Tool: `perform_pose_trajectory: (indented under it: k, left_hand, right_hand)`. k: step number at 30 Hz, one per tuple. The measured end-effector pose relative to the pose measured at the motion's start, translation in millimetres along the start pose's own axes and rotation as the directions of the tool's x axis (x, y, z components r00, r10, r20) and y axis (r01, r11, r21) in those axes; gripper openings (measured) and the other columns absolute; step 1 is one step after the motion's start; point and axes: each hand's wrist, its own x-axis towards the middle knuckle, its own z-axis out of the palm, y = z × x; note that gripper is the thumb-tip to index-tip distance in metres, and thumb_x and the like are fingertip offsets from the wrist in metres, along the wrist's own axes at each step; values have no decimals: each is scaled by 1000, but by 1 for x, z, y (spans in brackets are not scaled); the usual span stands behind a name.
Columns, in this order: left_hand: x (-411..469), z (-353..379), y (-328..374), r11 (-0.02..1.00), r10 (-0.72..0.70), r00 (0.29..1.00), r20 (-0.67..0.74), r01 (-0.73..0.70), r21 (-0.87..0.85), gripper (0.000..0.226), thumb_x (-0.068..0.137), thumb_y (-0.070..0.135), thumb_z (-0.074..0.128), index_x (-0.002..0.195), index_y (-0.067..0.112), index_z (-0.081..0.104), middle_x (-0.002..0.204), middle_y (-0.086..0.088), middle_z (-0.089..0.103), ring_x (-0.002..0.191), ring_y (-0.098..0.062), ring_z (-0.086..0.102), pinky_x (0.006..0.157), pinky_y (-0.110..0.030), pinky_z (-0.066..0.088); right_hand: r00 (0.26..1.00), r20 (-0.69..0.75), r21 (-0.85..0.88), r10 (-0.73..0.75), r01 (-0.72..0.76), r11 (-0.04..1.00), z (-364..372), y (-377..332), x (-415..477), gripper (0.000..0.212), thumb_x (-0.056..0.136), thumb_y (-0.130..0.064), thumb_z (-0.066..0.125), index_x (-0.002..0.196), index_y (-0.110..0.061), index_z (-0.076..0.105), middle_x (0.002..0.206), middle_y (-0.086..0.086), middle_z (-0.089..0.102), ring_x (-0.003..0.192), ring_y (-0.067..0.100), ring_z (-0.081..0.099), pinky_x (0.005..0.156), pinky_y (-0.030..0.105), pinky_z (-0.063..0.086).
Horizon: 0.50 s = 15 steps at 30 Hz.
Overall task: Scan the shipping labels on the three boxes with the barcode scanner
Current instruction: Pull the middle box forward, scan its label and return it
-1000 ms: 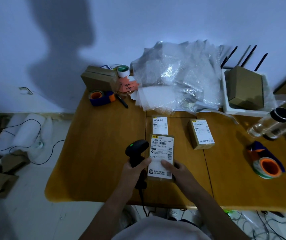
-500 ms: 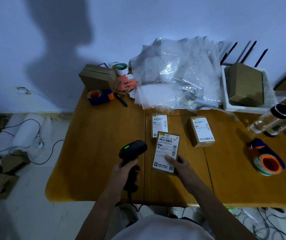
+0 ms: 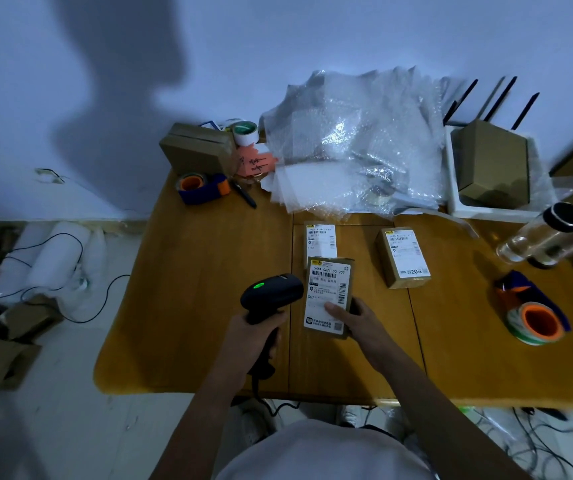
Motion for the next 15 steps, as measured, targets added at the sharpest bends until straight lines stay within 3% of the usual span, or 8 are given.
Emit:
perform_pose_trajectory:
  k: [3, 8, 15]
  left_hand:
    - [-1, 1, 0, 1000, 6, 1000, 7, -6, 16, 18, 88, 22, 74, 73, 13, 67, 59, -5, 60, 46, -15, 51, 50, -25, 45]
    - [-1, 0, -1, 999, 7, 1000, 19, -8, 48, 18, 87, 19, 72, 72, 12, 65, 59, -6, 60, 47, -15, 50, 51, -25, 45]
    - [-1, 1, -5, 998, -4, 1000, 15, 3, 65, 19, 87, 18, 72, 70, 12, 64, 60, -6, 59, 48, -15, 51, 54, -28, 45]
  right_hand:
    - [1000, 6, -15, -6, 6, 1000, 0, 2, -1, 47, 84, -36, 78, 125, -21, 58, 116, 4, 75, 99, 21, 76, 91, 50, 60]
    - [1000, 10, -16, -19, 19, 1000, 0, 1, -3, 62, 73, -46, 80, 126, -22, 58, 116, 3, 75, 101, 23, 76, 92, 50, 59]
    - [999, 15, -8, -34, 34, 999, 0, -3, -3, 62, 72, -47, 80, 124, -23, 58, 116, 3, 75, 101, 22, 75, 93, 49, 59]
